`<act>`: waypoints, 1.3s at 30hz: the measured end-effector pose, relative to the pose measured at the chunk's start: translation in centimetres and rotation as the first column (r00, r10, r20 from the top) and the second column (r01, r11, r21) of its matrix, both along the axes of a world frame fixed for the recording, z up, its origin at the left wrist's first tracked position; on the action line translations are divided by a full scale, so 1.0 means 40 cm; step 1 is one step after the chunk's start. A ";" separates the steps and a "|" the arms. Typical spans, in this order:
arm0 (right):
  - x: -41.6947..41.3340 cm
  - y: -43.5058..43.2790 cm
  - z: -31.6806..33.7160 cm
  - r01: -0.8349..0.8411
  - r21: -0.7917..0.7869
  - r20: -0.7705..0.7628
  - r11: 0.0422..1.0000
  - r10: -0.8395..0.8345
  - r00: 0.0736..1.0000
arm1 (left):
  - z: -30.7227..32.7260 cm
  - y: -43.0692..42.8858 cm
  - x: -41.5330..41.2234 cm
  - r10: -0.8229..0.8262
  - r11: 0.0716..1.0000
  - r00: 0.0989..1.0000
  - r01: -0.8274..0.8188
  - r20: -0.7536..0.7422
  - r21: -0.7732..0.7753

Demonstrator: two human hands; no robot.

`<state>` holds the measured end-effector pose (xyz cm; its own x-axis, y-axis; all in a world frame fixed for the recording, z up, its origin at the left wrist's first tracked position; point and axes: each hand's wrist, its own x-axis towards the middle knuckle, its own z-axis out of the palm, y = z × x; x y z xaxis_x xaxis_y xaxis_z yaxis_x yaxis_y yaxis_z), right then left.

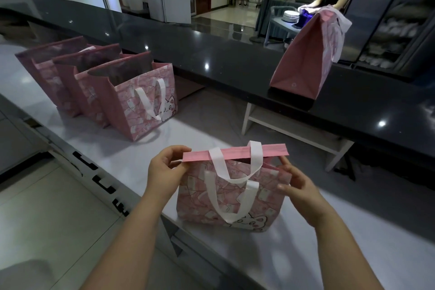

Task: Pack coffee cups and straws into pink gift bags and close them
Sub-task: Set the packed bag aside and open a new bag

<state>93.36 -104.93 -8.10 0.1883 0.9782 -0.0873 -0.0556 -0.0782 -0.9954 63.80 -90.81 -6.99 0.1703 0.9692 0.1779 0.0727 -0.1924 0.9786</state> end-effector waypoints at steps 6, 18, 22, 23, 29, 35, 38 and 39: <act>-0.044 0.060 0.002 0.340 0.087 -0.076 0.936 -0.334 0.939 | 0.001 0.008 -0.006 -0.032 0.999 0.999 0.032 0.033 0.004; -0.086 0.096 -0.024 0.495 0.265 0.052 0.828 -0.524 0.850 | -0.002 0.038 -0.031 -0.128 0.992 0.989 0.129 0.072 -0.009; -0.067 0.079 -0.011 0.350 0.371 0.276 0.860 -0.462 0.843 | -0.007 0.037 -0.043 -0.115 0.993 0.993 0.116 -0.013 0.039; -0.062 0.077 -0.009 0.321 0.392 0.308 0.862 -0.452 0.837 | -0.007 0.036 -0.048 -0.114 0.991 0.993 0.116 -0.037 0.061; -0.046 0.080 0.004 0.092 0.525 0.601 0.846 -0.445 0.664 | 0.003 0.030 -0.068 -0.102 0.982 0.985 0.122 -0.138 0.145; -0.032 0.052 0.018 0.075 0.445 0.631 0.892 -0.372 0.681 | 0.013 0.016 -0.094 -0.097 0.954 0.932 0.187 -0.349 0.235; -0.050 0.058 0.030 0.206 0.369 0.490 0.906 -0.378 0.785 | 0.013 0.004 -0.065 -0.003 0.969 0.932 0.092 -0.361 0.229; -0.052 0.063 0.033 0.242 0.323 0.442 0.915 -0.372 0.816 | 0.014 0.000 -0.052 0.021 0.975 0.935 0.059 -0.355 0.213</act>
